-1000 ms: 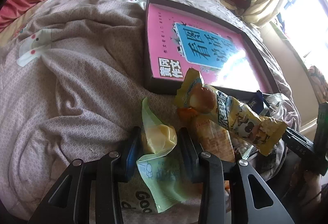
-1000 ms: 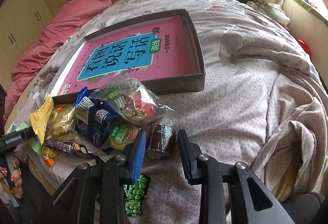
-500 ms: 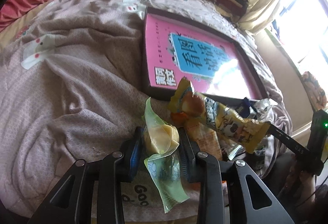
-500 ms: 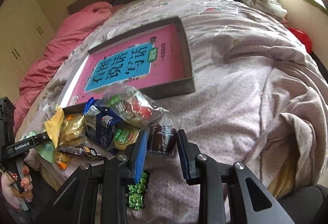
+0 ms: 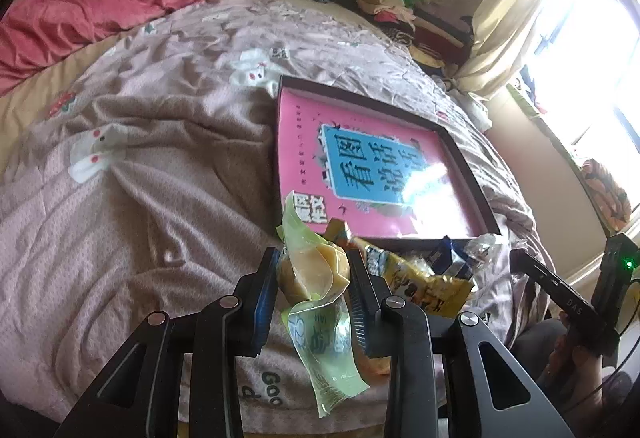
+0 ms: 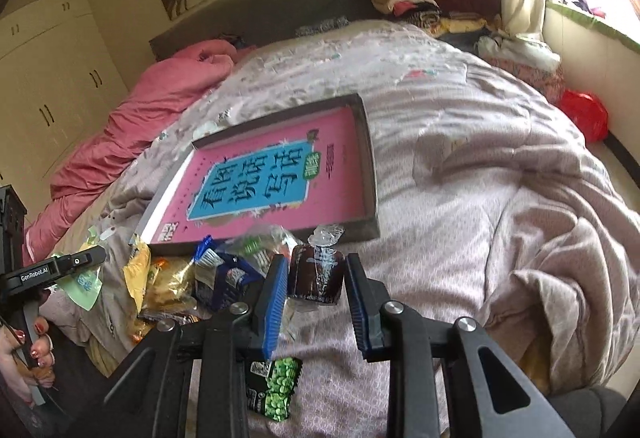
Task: Organize snacks
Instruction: 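Lift and carry both held snacks over the pink tray with both tools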
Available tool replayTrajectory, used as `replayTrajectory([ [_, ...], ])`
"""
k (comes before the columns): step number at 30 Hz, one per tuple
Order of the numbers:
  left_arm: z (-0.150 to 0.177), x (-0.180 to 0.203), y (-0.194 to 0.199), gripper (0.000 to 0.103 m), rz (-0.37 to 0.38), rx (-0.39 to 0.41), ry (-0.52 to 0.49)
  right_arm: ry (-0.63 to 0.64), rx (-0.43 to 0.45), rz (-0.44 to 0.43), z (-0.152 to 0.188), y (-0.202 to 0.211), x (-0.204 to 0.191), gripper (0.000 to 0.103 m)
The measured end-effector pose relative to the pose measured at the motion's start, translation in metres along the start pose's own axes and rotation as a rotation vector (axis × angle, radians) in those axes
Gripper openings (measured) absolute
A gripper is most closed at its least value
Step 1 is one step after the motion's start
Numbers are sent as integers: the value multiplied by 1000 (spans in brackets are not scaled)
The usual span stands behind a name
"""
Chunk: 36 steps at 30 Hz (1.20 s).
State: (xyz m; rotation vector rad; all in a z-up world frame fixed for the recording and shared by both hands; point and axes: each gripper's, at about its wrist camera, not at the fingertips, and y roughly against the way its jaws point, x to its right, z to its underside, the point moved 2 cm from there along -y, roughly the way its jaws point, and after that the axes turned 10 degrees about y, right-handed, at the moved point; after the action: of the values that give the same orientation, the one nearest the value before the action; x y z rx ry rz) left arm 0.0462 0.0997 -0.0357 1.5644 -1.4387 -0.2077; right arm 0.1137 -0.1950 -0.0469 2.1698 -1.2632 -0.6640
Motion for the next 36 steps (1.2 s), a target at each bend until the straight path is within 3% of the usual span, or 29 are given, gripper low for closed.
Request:
replayTrajectory([
  [16, -22, 27, -3, 34, 36, 39, -29, 36, 62, -2, -19, 2, -2, 30],
  [36, -51, 48, -33, 34, 2, 66, -48, 46, 111, -21, -51, -16, 3, 29],
])
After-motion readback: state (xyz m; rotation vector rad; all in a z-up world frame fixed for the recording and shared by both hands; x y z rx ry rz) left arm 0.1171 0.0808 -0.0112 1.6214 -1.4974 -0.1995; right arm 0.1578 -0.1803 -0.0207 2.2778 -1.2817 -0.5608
